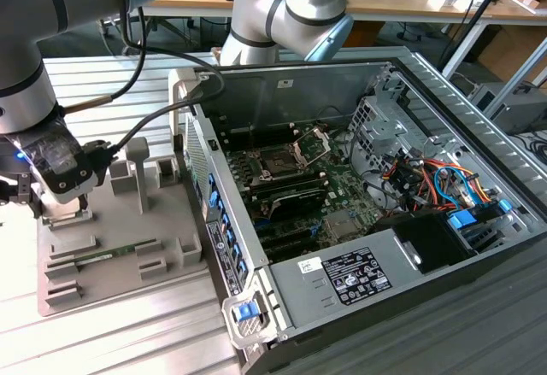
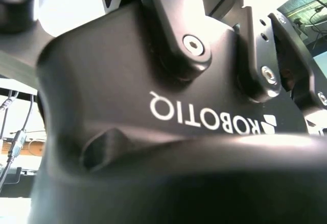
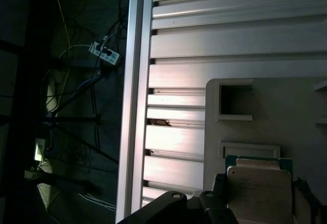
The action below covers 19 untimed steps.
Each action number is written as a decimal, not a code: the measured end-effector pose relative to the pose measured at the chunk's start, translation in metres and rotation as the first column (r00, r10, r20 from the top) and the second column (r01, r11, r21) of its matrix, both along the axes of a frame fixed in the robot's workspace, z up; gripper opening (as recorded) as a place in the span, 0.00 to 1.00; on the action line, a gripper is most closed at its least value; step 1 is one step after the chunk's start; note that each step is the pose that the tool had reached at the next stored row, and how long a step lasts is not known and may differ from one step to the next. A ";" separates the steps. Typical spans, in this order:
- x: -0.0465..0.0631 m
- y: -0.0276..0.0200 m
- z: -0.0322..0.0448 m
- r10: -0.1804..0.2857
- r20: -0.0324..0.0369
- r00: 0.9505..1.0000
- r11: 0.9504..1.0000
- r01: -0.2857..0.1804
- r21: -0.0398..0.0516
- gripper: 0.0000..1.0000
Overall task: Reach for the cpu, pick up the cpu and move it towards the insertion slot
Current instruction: 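Pick up the cpu and move it towards the insertion slot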
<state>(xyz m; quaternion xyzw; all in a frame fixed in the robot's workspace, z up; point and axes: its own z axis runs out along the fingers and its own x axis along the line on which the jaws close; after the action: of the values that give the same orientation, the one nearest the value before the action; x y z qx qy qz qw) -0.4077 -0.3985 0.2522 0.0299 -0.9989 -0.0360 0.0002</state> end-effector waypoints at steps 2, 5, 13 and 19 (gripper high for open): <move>0.000 0.0000 0.0007 0.000 0.000 1.000 1.000 0.000 0.001 0.55; 0.000 0.0000 0.0017 0.000 0.000 1.000 1.000 0.000 0.002 0.55; 0.000 0.0000 0.0046 0.000 0.000 1.000 1.000 0.000 0.006 0.55; 0.000 0.0000 0.0068 0.000 0.000 1.000 1.000 0.000 0.009 0.55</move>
<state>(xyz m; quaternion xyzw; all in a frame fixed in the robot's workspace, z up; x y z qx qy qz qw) -0.4077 -0.3985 0.2591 0.0299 -0.9987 -0.0404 0.0002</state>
